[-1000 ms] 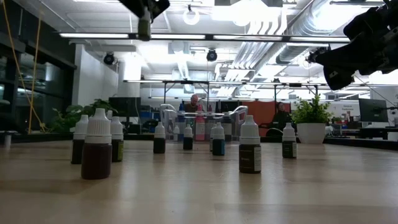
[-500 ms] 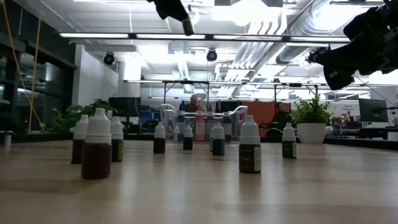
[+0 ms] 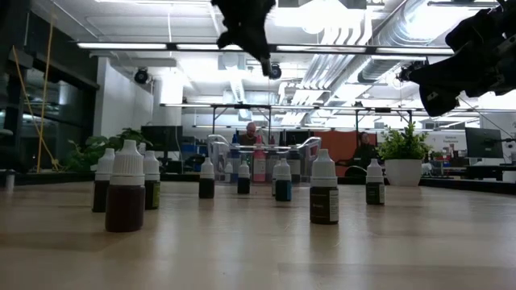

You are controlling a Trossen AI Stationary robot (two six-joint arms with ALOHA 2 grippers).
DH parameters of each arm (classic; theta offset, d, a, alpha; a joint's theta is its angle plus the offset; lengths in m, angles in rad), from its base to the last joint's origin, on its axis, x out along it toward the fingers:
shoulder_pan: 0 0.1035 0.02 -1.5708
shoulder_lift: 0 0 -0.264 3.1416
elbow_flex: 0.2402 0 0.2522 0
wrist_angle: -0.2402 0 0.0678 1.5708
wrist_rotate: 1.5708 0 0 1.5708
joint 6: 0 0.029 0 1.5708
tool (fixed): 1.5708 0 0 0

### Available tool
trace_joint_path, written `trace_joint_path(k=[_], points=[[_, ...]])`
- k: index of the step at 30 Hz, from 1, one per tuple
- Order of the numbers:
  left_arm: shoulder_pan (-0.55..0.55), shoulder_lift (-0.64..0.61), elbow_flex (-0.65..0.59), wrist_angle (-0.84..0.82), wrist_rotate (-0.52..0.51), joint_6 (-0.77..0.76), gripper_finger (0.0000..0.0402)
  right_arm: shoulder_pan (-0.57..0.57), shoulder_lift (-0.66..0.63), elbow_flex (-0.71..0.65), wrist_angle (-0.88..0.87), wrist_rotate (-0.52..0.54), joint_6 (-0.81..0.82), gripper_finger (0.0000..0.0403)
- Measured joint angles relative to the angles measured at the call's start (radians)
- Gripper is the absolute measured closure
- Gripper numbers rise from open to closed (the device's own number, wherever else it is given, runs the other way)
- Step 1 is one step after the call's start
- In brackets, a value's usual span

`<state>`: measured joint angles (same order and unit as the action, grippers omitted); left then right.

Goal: Pick & Place food coloring
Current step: Put the top small green food coloring bottle into the transparent bin

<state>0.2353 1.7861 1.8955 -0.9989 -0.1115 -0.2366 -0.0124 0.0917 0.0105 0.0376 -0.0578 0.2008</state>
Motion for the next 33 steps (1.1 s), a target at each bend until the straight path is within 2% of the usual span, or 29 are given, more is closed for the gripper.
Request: trace_joint_path(k=[5, 14, 23, 33], points=[[0.058, 0.117, 0.096, -0.055, -0.004, -0.081, 0.036, 0.0, 0.0, 0.0, 0.001, -0.002, 0.0, 0.0402], [0.126, 0.257, 0.101, -0.06, -0.075, -0.162, 0.036, 0.0, 0.0, 0.0, 0.002, -0.002, 0.0, 0.0402], [0.154, 0.311, 0.08, -0.019, -0.186, -0.237, 0.036, 0.0, 0.0, 0.0, 0.002, -0.002, 0.0, 0.0402], [0.177, 0.327, -0.009, 0.032, -0.208, -0.328, 0.036, 0.0, 0.0, 0.0, 0.003, -0.002, 0.0, 0.0402]])
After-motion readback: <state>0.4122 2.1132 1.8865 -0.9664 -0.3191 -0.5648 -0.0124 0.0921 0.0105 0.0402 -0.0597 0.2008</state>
